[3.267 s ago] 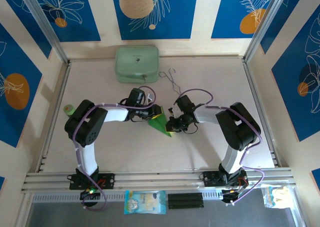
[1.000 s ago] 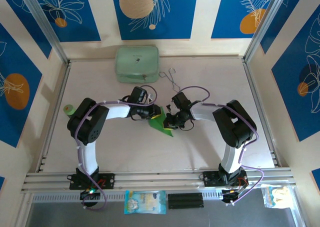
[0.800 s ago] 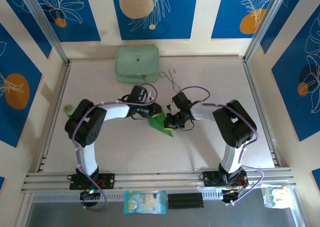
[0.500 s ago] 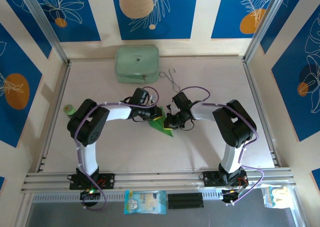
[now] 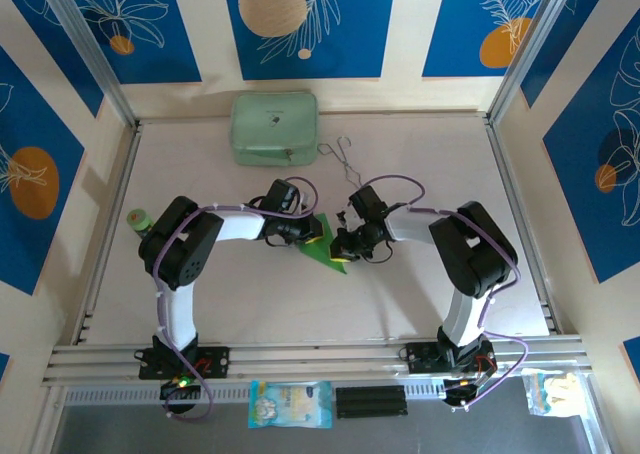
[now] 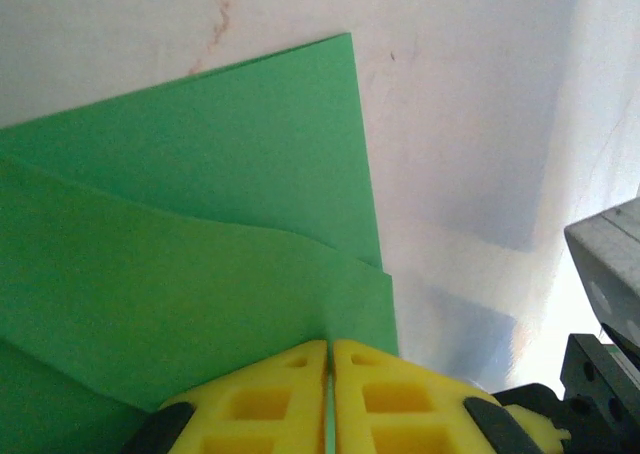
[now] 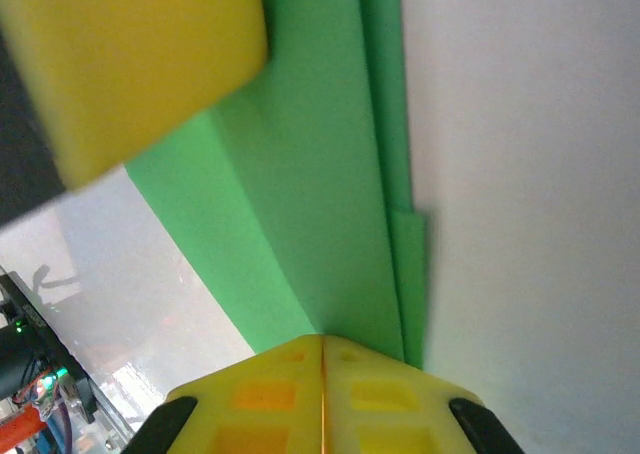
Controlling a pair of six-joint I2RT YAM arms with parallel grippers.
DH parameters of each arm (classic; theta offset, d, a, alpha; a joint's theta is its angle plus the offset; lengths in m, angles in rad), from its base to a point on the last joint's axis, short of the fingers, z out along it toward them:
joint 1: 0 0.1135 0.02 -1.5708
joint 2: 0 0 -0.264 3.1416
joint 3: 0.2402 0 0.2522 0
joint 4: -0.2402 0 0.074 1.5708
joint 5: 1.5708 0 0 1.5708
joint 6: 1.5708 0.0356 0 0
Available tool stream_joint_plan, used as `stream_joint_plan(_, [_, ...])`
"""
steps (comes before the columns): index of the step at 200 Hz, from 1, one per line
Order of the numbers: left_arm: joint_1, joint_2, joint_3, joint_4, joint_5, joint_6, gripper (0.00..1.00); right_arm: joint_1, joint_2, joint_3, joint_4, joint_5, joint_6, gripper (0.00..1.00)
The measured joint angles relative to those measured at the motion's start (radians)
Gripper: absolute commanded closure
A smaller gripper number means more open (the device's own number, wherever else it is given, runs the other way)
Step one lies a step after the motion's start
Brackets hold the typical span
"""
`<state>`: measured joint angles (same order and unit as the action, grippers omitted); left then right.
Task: Fold a paper plane with a square sheet of paper (pick it up from the middle)
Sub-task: Fourth fold the wing at the center of the table.
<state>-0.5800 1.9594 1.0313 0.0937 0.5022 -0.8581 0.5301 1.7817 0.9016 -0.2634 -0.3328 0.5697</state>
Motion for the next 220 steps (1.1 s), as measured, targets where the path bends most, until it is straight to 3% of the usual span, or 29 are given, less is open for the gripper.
stream_joint_plan(82, [0.0,0.0,-0.002,0.002,-0.003,0.0,0.88,-0.001,-0.076,-0.058,-0.094,0.0,0.0,0.91])
stream_joint_plan(220, [0.0,0.0,-0.002,-0.001,-0.006,0.001,0.89,-0.013,-0.077,-0.099,-0.049,-0.011,-0.001,0.91])
